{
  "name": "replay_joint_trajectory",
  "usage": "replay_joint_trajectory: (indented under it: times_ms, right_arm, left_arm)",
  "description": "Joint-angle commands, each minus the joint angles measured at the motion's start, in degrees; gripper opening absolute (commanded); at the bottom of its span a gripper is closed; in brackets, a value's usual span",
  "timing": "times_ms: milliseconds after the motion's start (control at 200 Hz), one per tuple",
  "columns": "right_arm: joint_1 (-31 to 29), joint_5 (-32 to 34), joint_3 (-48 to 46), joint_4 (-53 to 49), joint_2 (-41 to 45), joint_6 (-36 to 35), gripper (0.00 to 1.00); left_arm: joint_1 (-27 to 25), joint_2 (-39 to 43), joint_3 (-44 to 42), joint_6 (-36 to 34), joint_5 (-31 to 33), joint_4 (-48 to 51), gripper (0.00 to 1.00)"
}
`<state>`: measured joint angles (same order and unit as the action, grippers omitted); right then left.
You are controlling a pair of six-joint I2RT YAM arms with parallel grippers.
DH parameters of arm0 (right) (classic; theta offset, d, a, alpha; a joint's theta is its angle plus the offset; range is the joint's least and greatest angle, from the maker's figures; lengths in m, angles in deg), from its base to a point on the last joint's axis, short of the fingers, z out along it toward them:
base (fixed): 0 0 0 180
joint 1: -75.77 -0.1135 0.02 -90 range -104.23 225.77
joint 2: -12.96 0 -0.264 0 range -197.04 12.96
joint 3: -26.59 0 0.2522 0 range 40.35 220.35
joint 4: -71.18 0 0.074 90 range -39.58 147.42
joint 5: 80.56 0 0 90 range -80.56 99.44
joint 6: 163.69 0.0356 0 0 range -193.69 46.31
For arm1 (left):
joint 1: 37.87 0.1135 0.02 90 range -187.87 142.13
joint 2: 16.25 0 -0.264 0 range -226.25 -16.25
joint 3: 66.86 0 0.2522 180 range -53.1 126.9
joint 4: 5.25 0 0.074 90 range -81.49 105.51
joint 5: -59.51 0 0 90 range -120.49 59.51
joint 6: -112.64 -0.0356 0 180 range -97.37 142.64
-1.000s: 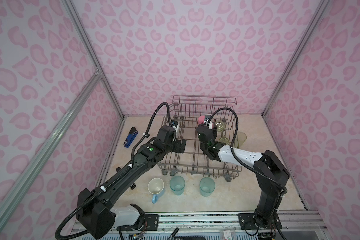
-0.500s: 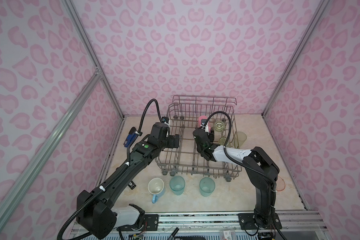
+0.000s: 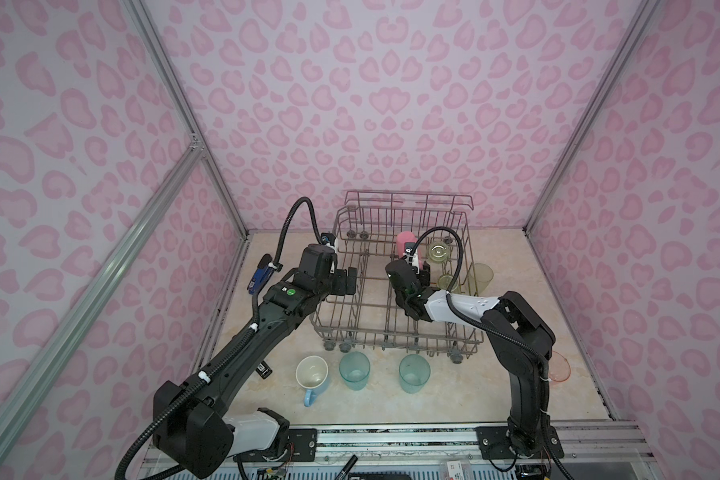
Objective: Load the cups into the dish rack
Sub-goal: 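Open right gripper to release the pink cup and lift away, then lower left gripper to the rim of the light blue mug while right gripper draws back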
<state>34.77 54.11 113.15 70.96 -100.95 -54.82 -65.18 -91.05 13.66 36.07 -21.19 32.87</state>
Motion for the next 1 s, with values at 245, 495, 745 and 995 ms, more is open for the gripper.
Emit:
replay_joint_trajectory:
  times_ms: [245,495,745,995]
  right_arm:
    - [-0.8,-3.6,-0.2,-9.0,6.6,4.7,0.94]
    - [-2.0,-9.9,-0.1,-13.3,15.8,6.1,0.95]
    - [-2.7,-14.0,-3.1,-22.4,29.3,4.0,0.92]
    - [-0.4,-22.3,-11.3,-33.7,41.9,5.0,0.88]
  left_arm:
    - [0.5,1.0,0.6,-1.1,2.1,-0.1,0.97]
    - [1.5,0.9,0.7,-0.7,7.1,0.6,0.96]
    - [6.4,-1.6,4.2,2.7,5.5,3.7,1.0]
    - [8.1,-0.4,11.3,7.0,7.4,14.8,0.95]
